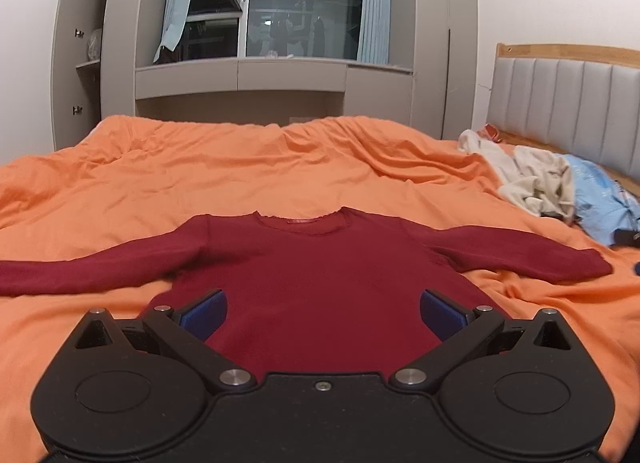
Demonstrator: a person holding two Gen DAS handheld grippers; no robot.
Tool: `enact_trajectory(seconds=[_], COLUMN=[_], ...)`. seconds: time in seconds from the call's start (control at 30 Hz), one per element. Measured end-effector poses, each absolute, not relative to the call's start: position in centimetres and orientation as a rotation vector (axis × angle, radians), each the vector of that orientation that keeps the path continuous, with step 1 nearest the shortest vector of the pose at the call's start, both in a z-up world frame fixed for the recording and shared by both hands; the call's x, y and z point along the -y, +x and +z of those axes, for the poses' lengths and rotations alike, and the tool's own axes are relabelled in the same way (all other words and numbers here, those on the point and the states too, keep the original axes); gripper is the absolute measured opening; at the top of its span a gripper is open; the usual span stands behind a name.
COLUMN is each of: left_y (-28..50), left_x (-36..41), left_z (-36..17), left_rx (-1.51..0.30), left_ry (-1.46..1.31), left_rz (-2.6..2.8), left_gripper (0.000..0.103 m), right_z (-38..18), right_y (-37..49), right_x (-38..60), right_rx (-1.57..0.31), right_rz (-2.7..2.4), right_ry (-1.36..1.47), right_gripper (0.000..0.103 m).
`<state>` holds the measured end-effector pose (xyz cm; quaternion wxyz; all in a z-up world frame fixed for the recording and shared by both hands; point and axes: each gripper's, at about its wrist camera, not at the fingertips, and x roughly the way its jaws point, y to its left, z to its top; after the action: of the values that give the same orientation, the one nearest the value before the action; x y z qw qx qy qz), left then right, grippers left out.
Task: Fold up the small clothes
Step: 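Grasp the sweater sleeve cuff with the right gripper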
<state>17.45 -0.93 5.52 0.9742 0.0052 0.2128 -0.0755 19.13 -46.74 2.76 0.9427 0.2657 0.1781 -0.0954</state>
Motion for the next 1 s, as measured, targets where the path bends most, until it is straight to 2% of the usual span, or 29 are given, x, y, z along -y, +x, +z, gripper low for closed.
enact_trajectory(seconds=[0.2,0.43,0.7,0.83,0.87,0.9,0.97,1.0], left_y=[24.4,29.0,31.1,30.9,30.8,30.8,30.9,30.9], left_x=[1.8,1.8,0.8,0.2,0.0,-0.1,-0.3,-0.3], left_z=[4.6,3.0,0.1,-0.4,-0.4,-0.4,-0.5,-0.6], left_rx=[-0.501,-0.551,-0.634,-0.654,-0.658,-0.663,-0.675,-0.682], left_ry=[0.069,0.031,-0.014,-0.048,-0.054,-0.061,-0.071,-0.075], left_rz=[-0.119,-0.114,-0.064,-0.053,-0.053,-0.054,-0.055,-0.053], left_gripper=[0.102,0.102,0.102,0.102,0.102,0.102,0.102,0.102], right_z=[1.2,-2.1,-5.6,-5.5,-5.6,-5.5,-5.6,-5.6], right_y=[25.6,29.1,29.9,29.7,29.7,29.6,29.7,29.6], right_x=[51.2,54.1,55.9,56.3,56.4,56.5,56.7,56.8], right_rx=[-0.459,-0.527,-0.449,-0.381,-0.377,-0.381,-0.394,-0.397], right_rz=[-0.328,-0.506,-0.508,-0.539,-0.562,-0.581,-0.619,-0.636], right_ry=[0.608,0.673,0.833,0.818,0.816,0.815,0.803,0.797], right_gripper=[0.103,0.103,0.102,0.086,0.076,0.071,0.047,0.042])
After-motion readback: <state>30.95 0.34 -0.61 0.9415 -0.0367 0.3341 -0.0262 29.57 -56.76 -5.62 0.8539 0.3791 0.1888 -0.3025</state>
